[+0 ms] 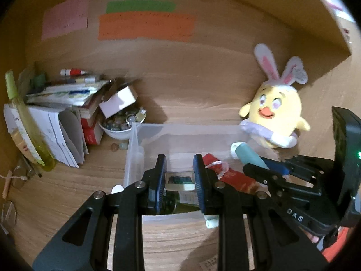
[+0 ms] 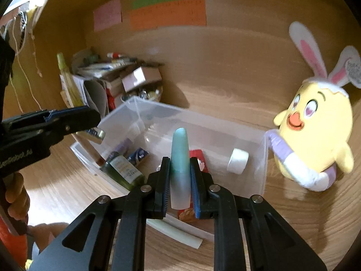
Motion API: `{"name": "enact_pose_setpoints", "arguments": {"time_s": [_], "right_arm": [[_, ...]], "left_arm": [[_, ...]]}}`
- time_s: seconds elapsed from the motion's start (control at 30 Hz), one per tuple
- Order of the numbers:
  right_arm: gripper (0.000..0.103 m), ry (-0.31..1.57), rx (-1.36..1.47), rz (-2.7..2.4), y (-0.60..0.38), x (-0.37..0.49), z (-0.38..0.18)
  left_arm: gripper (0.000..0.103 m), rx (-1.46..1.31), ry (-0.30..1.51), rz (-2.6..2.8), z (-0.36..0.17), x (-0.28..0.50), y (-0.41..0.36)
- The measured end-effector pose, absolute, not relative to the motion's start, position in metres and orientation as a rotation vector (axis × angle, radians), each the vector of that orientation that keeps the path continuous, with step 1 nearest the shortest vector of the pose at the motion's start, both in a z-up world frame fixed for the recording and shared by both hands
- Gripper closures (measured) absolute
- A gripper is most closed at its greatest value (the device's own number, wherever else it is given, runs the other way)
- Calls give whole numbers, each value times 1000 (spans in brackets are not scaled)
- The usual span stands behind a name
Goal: Organize objects
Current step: 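Carry the green pack and mint tube over the clear box with both tools, then open both tools to drop the green pack and mint tube into the box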
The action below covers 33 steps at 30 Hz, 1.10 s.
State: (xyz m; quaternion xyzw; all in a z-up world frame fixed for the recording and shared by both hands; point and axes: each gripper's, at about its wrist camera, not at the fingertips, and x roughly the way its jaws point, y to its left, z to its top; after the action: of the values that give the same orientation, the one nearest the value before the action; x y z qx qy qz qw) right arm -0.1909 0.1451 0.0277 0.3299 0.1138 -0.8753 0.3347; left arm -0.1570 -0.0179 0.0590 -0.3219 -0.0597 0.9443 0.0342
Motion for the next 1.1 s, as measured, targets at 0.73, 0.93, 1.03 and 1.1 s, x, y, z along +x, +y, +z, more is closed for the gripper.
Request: {"name": "enact_pose_setpoints", "arguments": {"time_s": [0.73, 0.93, 1.03, 1.1], "right_arm": [[88, 325, 1011, -2293, 136, -218, -5], [87, 334, 1006, -2296, 136, -218, -3], [71, 325, 1007, -2296, 139, -218, -1], [59, 319, 986, -2308, 141, -215, 2]], "left_arm": [[79, -1123, -152, 2841, 34, -173, -9], [68, -1092, -131, 2850, 44, -165, -6], [60, -1062, -135, 2860, 51, -157, -6], [54, -1042, -138, 2867, 57, -151, -6]]}}
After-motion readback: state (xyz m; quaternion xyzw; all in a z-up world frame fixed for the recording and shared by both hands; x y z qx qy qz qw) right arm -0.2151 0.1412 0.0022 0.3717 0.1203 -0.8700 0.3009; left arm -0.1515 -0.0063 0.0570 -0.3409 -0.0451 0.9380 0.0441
